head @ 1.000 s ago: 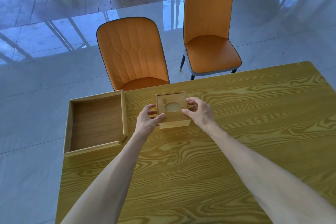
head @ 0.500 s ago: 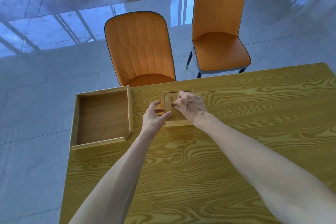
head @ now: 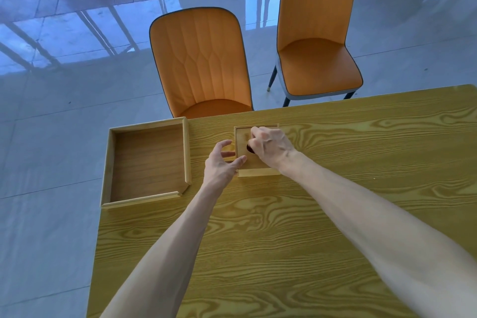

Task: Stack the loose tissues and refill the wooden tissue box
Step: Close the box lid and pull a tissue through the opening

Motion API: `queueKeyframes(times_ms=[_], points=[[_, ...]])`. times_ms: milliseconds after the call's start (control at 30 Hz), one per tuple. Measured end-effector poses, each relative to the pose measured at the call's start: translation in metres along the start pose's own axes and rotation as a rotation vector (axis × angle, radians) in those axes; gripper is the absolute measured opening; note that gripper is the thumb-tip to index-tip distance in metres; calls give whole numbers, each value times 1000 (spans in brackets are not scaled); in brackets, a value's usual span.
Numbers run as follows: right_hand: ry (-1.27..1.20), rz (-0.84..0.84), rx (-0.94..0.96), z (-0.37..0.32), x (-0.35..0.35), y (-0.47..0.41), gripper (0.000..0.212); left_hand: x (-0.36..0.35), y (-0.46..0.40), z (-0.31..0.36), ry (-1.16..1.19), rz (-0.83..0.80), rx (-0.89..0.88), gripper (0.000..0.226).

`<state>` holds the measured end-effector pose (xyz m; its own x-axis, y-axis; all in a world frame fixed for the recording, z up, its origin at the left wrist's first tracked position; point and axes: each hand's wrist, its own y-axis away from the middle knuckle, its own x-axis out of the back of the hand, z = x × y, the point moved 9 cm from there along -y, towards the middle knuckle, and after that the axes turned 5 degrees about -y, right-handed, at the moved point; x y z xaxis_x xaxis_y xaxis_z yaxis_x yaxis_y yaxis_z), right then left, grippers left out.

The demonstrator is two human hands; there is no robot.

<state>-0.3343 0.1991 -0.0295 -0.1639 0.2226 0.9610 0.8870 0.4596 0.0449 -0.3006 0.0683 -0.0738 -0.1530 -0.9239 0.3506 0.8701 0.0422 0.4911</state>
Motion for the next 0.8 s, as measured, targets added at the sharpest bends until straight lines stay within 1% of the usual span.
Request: queueKeyframes(times_ms=[67, 167, 200, 267, 400, 500, 633, 733, 800], points=[[-19, 22, -70, 7, 5, 1, 25, 0, 1, 1, 0, 0, -7, 63], [-56, 57, -81, 7, 10, 10, 24, 0, 2, 1, -7, 5, -19, 62], [-101, 63, -105, 8, 13, 16, 21, 0, 3, 2, -10, 5, -21, 62], [-143, 103, -86, 5, 20, 26, 15, 0, 3, 2, -8, 5, -21, 61], [-203, 200, -131, 7, 28, 38, 14, 0, 4, 4, -3, 1, -23, 60], [-227, 235, -188, 14, 23, 41, 14, -1, 5, 4, -7, 1, -26, 60], [-406, 355, -280, 27, 26, 50, 14, -1, 4, 4, -8, 4, -28, 60], [-473, 401, -320, 32, 27, 53, 21, 0, 3, 2, -4, 7, -25, 59], [-479, 358, -296, 29, 26, 51, 36, 0, 3, 1, 1, 10, -21, 58]])
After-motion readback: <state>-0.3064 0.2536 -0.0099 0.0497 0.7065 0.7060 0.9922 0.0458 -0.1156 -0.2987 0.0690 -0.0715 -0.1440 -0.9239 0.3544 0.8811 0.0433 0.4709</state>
